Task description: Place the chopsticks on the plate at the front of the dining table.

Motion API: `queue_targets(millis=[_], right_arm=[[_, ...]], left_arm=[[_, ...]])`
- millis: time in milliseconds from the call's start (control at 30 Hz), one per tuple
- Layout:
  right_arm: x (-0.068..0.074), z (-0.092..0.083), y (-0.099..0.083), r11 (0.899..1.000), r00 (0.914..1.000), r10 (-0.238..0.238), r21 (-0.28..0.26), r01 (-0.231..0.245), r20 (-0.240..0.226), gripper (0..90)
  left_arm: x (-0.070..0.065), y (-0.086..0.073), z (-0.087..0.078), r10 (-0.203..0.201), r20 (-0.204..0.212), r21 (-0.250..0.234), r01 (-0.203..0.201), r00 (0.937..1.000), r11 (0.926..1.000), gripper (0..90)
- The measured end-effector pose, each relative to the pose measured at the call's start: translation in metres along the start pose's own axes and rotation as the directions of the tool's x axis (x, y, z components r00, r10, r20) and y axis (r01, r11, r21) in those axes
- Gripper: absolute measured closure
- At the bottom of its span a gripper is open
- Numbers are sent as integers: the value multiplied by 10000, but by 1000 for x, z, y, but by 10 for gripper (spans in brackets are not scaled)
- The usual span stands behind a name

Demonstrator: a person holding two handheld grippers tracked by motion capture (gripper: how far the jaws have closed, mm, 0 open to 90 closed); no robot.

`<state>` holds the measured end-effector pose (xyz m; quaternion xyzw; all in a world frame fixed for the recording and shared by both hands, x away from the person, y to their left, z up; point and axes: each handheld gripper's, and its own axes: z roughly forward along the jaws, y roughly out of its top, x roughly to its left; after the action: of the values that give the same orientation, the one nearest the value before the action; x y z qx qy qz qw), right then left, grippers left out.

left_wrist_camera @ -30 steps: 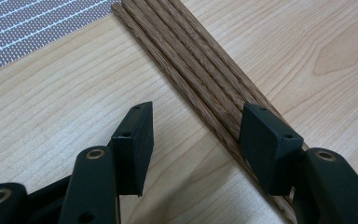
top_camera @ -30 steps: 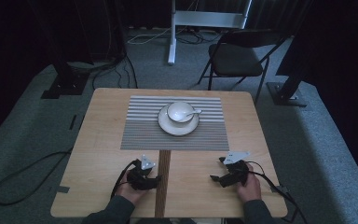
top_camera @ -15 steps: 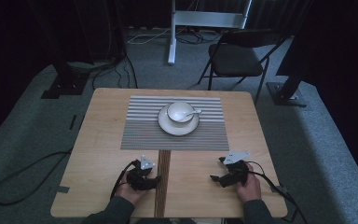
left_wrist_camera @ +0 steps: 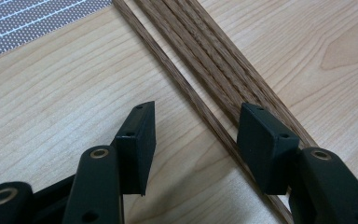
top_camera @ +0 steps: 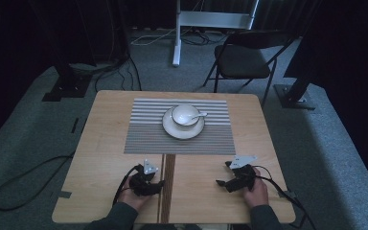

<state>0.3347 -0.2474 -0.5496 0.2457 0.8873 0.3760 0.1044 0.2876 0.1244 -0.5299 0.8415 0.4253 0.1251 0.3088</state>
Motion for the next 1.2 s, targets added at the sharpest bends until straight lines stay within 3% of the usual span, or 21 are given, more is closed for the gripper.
queue_targets(millis=[700, 1200], right_arm=[[0, 0, 0, 10000, 10000, 2, -1, -2, 0, 114], [0, 0, 0, 10000, 10000, 1, -1, -1, 1, 114]], left_arm=[[2, -2, -4, -298, -161, 107, 299, 9994, 9995, 540], [9, -6, -9, -1010, -702, 149, 1023, 9924, 9946, 682]])
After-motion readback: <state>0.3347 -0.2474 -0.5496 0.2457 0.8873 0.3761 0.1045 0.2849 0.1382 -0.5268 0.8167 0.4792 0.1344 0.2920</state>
